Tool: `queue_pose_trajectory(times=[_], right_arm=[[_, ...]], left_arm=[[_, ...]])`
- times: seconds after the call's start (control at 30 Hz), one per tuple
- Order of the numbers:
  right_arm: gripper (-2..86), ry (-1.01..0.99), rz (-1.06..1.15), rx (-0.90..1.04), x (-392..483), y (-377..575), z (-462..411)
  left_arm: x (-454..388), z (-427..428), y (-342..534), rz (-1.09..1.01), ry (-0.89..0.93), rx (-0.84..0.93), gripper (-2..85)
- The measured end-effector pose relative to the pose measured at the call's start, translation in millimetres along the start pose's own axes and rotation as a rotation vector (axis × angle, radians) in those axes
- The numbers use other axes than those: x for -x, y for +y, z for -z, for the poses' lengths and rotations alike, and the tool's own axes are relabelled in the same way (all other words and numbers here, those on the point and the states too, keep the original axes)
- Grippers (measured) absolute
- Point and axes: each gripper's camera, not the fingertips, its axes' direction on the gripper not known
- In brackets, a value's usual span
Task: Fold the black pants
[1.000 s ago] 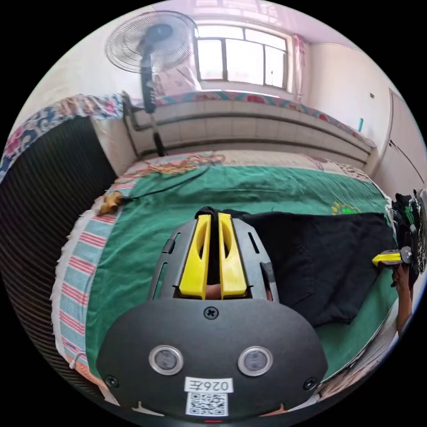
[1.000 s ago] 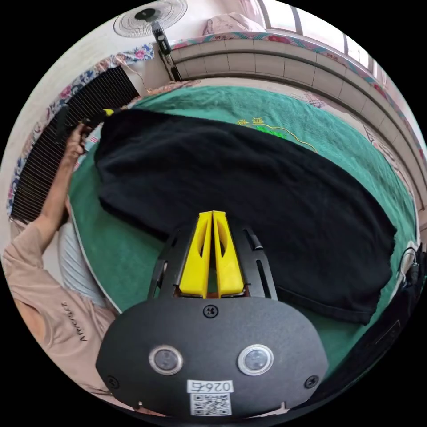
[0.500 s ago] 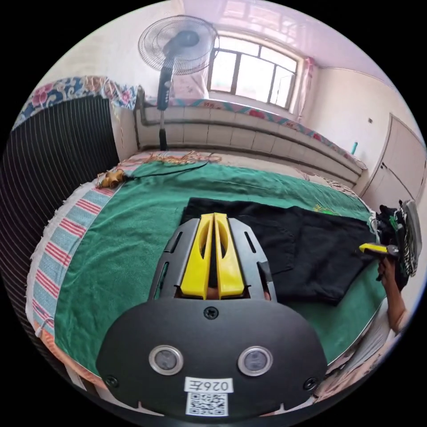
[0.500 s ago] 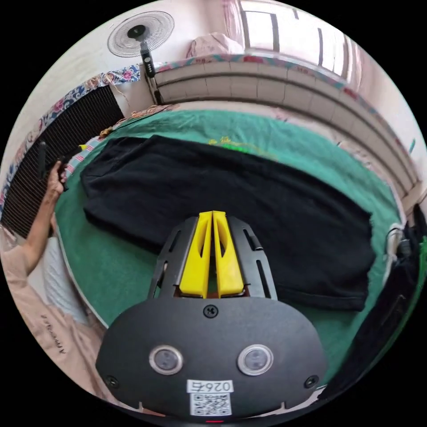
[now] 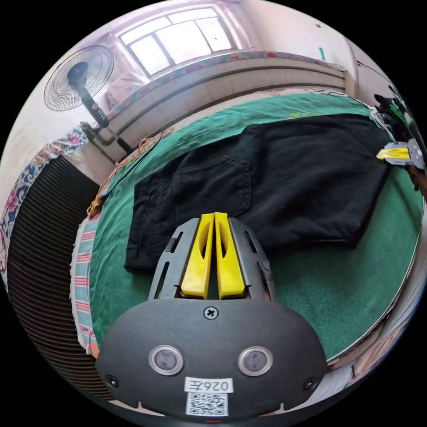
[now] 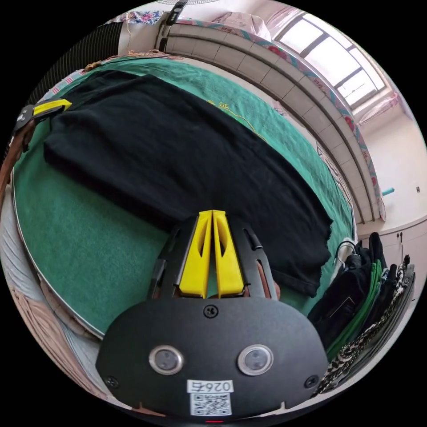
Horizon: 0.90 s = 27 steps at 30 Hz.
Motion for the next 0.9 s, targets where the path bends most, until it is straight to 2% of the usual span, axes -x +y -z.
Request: queue_pose_trajectory(times=[0.13, 0.27, 0.4, 0.47, 0.53, 0.6, 0.77, 0.9], right_arm=[[-0.9, -0.101, -0.036, 0.026, -32, -33, -5], [-0.9, -0.268, -0.124, 0.030, -100, -84, -10], [-0.9, -0.121, -0.216, 0.016, -152, -138, 2], [-0.9, -0.042, -0.213, 0.100, -174, -170, -13], [-0.9, -0.063, -0.219, 0.097, -197, -200, -13], [-0.9, -0.084, -0.247, 0.086, -229, -241, -1], [-0.9, -0.081, -0.253, 0.068, -295, -331, 34], [-1.1, -0.082, -0.242, 0.051, -370, -410, 81]], left_arm=[[31, 38, -4, 0.124, -0.092, -0.062, -0.7], [72, 68, -7, 0.256, 0.125, -0.224, -0.7], [78, 58, -31, 0.243, 0.241, -0.194, -0.7], [69, 39, -50, 0.215, 0.265, -0.121, -0.7], [60, 31, -65, 0.180, 0.302, -0.097, -0.7], [52, 35, -77, 0.152, 0.345, -0.128, -0.7], [30, 71, -95, 0.092, 0.505, -0.384, -0.7], [16, 80, -102, 0.082, 0.529, -0.406, -0.8]])
